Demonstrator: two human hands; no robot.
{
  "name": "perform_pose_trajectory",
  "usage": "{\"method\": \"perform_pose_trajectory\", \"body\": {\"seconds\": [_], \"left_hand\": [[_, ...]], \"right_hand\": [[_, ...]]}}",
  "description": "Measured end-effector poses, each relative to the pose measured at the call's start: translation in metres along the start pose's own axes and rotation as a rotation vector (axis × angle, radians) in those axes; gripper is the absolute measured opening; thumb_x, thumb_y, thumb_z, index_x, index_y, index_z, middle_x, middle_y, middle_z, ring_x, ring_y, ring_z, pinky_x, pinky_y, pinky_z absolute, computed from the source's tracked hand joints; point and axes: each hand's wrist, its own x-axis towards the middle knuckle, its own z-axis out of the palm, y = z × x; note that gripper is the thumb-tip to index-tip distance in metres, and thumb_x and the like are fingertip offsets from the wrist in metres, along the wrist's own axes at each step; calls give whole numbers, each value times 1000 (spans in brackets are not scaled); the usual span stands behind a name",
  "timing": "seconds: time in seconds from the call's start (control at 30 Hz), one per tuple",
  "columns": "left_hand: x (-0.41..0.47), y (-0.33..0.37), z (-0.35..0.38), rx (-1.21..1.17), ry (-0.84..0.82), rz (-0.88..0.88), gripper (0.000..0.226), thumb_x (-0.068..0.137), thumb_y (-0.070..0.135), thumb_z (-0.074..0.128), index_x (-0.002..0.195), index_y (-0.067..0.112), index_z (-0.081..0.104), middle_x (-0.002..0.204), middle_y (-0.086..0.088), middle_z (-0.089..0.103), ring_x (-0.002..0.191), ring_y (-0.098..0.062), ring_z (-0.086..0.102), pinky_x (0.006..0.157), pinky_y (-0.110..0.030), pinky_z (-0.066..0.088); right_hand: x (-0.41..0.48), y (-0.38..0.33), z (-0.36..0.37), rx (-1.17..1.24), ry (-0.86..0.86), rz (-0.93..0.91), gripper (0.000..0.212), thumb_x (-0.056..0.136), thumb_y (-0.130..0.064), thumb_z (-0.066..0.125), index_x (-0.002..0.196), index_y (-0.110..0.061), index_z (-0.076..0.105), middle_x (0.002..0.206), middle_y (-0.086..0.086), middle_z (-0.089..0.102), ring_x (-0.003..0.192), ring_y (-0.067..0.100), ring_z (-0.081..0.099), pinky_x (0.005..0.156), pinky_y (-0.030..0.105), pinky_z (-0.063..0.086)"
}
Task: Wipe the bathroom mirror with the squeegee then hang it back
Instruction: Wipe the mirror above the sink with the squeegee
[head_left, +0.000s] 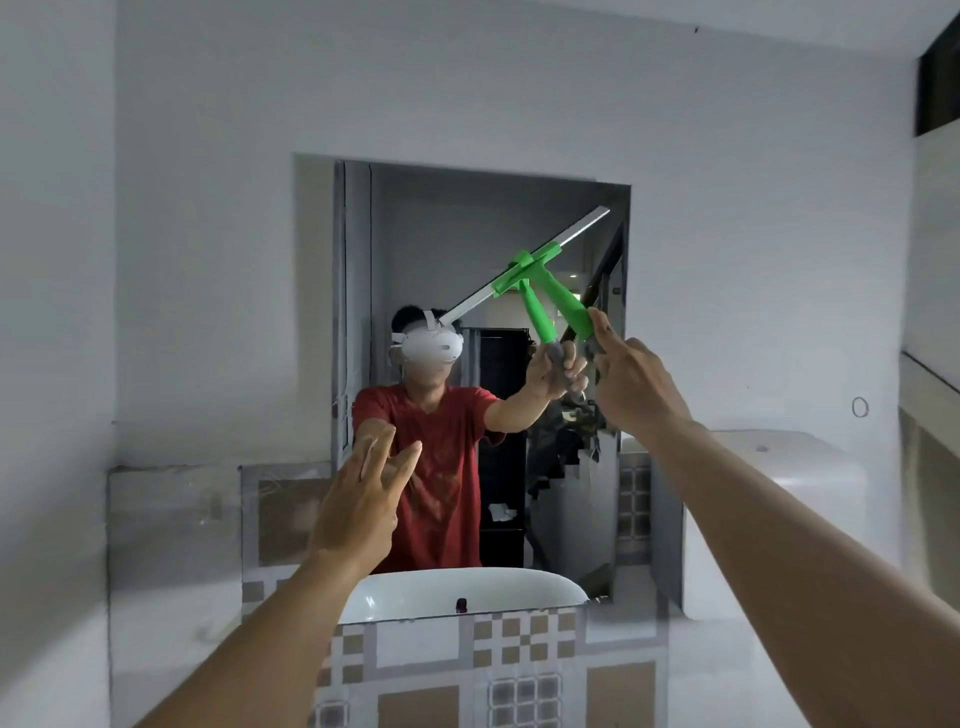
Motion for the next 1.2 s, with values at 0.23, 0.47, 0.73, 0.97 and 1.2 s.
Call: {"method": "perform_pose_trajectory", "body": {"seconds": [0.23, 0.47, 0.73, 0.97, 1.2], "left_hand": [[-1, -14, -2, -98, 86, 81, 99, 81, 10, 80, 163, 16, 25, 166, -20, 26, 152, -41, 28, 105, -52, 53], [-10, -19, 8, 1, 46, 77, 91, 86, 8, 74, 162, 12, 25, 168, -21, 20, 154, -43, 22, 115, -52, 43], [-11, -17, -2, -15, 8, 57, 92, 85, 16, 78, 162, 17, 28, 169, -15, 22, 155, -37, 23, 105, -42, 50], [-13, -21, -6, -21, 13, 70, 91, 89, 20, 73, 163, 22, 21, 171, -11, 17, 157, -34, 18, 108, -42, 48], [-14, -27, -5, -11, 16, 92, 94, 78, 16, 84, 159, 16, 35, 166, -17, 28, 152, -39, 28, 99, -44, 56]], "right_hand": [[-33, -30, 29, 170, -66, 131, 82, 97, -5, 47, 160, -26, 1, 100, 14, 67, 79, 28, 64, 72, 49, 59], [-67, -76, 62, 434, -93, 315, 82, 100, -11, 44, 159, -25, -10, 77, -2, 58, 66, 20, 63, 50, 31, 46], [-75, -125, 112, 618, -55, 360, 75, 104, -31, 40, 156, -32, -13, 114, 18, 63, 77, 23, 72, 68, 43, 62], [-85, -139, 133, 525, -72, 143, 75, 103, -31, 43, 156, -32, -10, 152, 18, 33, 114, 34, 62, 84, 51, 58], [-85, -106, 115, 171, -74, -41, 71, 101, -22, 44, 161, -23, 6, 123, 11, 66, 77, 26, 69, 55, 38, 56]]}}
